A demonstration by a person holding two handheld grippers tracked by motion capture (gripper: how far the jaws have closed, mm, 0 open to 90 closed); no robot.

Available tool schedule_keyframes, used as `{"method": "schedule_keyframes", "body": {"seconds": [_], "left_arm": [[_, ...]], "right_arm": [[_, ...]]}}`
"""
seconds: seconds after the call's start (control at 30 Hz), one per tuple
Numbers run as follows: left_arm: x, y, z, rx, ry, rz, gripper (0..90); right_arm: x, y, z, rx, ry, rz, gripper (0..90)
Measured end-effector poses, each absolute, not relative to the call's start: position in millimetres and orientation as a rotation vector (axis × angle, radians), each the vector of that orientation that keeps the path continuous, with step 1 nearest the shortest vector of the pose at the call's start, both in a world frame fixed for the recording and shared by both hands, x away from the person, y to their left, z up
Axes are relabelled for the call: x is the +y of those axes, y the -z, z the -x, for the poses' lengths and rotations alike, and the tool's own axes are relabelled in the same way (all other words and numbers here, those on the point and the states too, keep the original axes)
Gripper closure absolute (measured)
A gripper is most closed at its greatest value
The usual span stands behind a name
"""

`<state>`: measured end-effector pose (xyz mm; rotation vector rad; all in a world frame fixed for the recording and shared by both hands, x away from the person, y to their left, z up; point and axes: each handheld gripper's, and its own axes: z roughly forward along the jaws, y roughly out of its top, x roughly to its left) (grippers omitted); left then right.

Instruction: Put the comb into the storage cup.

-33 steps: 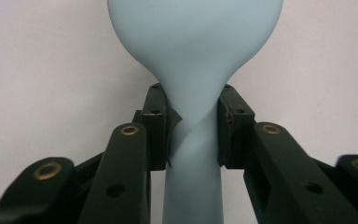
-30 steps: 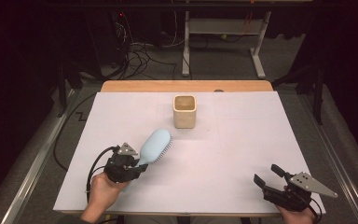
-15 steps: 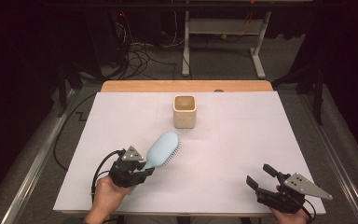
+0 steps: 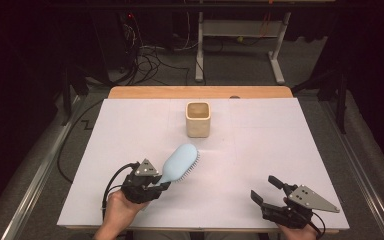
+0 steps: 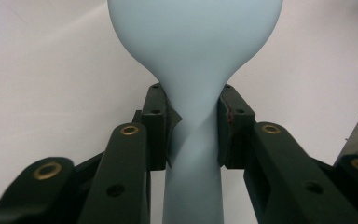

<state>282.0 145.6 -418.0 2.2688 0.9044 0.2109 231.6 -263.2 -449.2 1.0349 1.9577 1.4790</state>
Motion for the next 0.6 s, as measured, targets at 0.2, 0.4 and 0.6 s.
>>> {"method": "schedule_keyframes", "body": {"seconds": [0.2,0.4,0.6], "left_arm": [[140,418,-280,0.882,-0.212,-2.277,69.1],[134,419,-279,0.871,-0.21,-2.28,69.1],[128,420,-280,0.856,-0.204,-2.291,69.0]], "right_arm": [[-250,450,-232,1.992,-1.481,-0.999,22.6],[-240,451,-233,2.011,-1.503,-0.991,22.2],[-233,451,-234,2.025,-1.513,-0.98,21.6]]}}
